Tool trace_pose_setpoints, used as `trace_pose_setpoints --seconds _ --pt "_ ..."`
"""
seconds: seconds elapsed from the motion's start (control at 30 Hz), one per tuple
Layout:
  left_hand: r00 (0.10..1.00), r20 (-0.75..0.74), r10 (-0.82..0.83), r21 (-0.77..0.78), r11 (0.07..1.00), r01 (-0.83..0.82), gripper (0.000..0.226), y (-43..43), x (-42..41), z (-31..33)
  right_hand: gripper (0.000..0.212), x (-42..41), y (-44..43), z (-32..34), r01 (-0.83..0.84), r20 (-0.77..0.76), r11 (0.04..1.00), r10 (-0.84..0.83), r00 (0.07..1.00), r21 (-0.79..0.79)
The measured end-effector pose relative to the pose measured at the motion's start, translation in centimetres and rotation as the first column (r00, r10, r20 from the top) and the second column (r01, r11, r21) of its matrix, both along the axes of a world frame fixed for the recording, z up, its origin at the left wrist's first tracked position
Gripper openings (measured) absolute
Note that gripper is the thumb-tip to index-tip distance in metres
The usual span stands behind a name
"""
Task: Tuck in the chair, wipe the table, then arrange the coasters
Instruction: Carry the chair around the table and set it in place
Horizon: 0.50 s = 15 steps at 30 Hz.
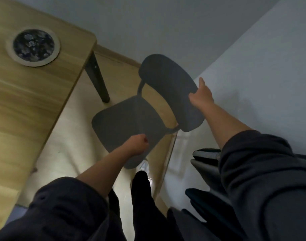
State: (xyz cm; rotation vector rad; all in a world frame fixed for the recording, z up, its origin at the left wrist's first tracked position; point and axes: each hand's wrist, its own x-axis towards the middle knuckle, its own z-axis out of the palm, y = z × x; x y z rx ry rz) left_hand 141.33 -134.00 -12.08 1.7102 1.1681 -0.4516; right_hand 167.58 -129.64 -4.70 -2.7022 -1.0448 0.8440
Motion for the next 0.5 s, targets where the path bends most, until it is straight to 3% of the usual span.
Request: trace_pose_setpoints --seconds 0.07,0.2,0.27,0.4,0.43,0.5 --pt "0.999 0.011 0.039 -0.06 0.997 -0.038 0.032 0.4 2.2 -0.8 0.065 1.2 -0.2 -0.6 -0.019 -0.067 0.999 0.016 0.998 -0.045" --pt "0.983 0.055 0.177 -0.179 0.97 -0.165 0.029 1.3 5.4 -2.1 0.029 3.0 0.2 -0.7 -0.112 -0.039 0.993 0.111 0.993 -0.034" --pt "0.94 0.08 0.332 -0.279 0.913 -0.298 0.021 1.5 6.5 -2.4 0.022 3.4 0.4 -0.2 -0.104 -0.186 0.993 0.094 0.978 -0.046" --pt "0.729 0.033 0.684 -0.549 0.621 -0.559 0.015 1.9 8.1 -2.6 0.035 2.5 0.9 0.4 -0.217 -0.416 0.966 0.139 0.899 -0.144" --pt "0.683 0.006 0.73 -0.615 0.541 -0.573 0.02 1.9 8.4 -2.8 0.036 2.0 1.1 0.5 -0.258 -0.443 0.953 0.165 0.881 -0.157" --pt "0.628 -0.066 0.775 -0.709 0.407 -0.576 0.051 1.4 8.6 -3.5 0.035 1.3 1.5 0.5 -0.314 -0.501 0.933 0.19 0.845 -0.176"
